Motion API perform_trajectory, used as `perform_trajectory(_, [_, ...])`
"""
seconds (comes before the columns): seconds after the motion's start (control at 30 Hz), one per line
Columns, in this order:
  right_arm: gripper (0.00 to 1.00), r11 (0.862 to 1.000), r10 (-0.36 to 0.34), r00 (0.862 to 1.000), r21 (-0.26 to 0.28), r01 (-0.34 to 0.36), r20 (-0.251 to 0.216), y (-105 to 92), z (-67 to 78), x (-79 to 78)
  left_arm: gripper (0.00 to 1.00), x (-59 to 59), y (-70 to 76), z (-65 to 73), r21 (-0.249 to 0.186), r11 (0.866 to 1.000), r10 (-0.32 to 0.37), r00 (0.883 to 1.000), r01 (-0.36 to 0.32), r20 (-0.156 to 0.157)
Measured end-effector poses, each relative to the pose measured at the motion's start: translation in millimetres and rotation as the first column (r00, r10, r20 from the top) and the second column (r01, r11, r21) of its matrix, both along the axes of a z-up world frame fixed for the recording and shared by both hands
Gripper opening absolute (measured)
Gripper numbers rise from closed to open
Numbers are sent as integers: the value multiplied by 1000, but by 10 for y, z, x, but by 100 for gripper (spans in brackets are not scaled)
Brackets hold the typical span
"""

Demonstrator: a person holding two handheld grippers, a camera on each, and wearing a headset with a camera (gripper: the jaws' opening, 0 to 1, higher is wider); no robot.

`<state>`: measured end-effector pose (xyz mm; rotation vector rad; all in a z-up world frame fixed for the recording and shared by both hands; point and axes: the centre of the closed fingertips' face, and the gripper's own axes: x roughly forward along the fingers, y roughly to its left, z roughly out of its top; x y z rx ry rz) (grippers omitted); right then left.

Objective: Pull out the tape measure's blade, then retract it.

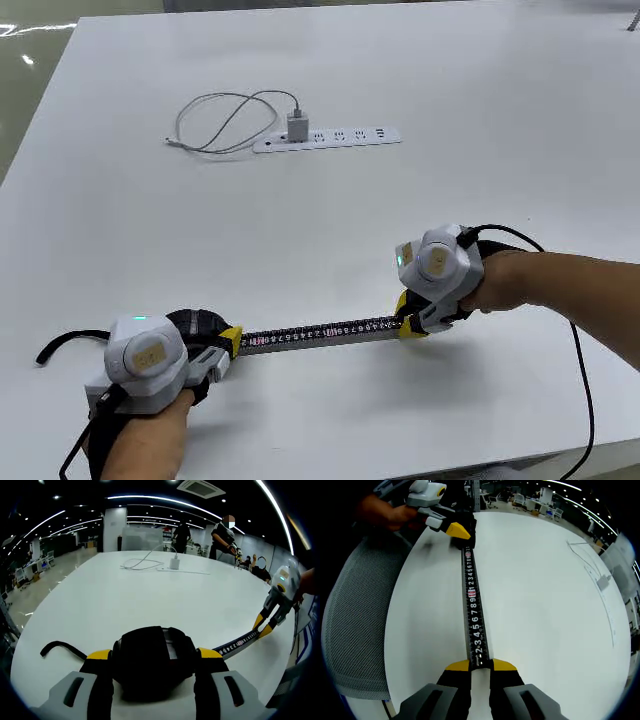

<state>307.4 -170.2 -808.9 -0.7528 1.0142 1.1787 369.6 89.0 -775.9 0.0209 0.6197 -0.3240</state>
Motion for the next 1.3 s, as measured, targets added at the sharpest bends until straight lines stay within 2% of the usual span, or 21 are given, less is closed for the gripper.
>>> perform_trajectory(0.07, [9,1000,14,1000,0,-14,2,1,0,-4,61,-3,0,1,-5,1000,0,1000,0,-2])
perform_trajectory(0.57, [9,1000,-12,1000,26,13,-11,28,8,9,61,-10,0,-2,-15,1000,-10,1000,10,-15])
perform_trajectory(0.63, [9,1000,11,1000,26,-11,-1,33,7,15,61,-11,-2,-1,-14,1000,-10,1000,10,-16])
perform_trajectory(0.8, [9,1000,22,1000,21,-22,-2,44,6,14,61,-7,-1,-2,-11,1000,-7,1000,7,-17])
perform_trajectory(0.97, [9,1000,28,1000,-2,-28,4,58,0,15,61,-5,-3,-4,-11,1000,-8,1000,8,-18])
perform_trajectory(1.1, [9,997,49,999,-56,-49,7,78,-6,8,61,-3,-4,-4,-12,1000,-8,1000,8,-13])
perform_trajectory(1.3, [9,999,17,1000,-46,-17,-3,68,-9,22,61,-5,-7,-4,-10,1000,-8,1000,8,-20])
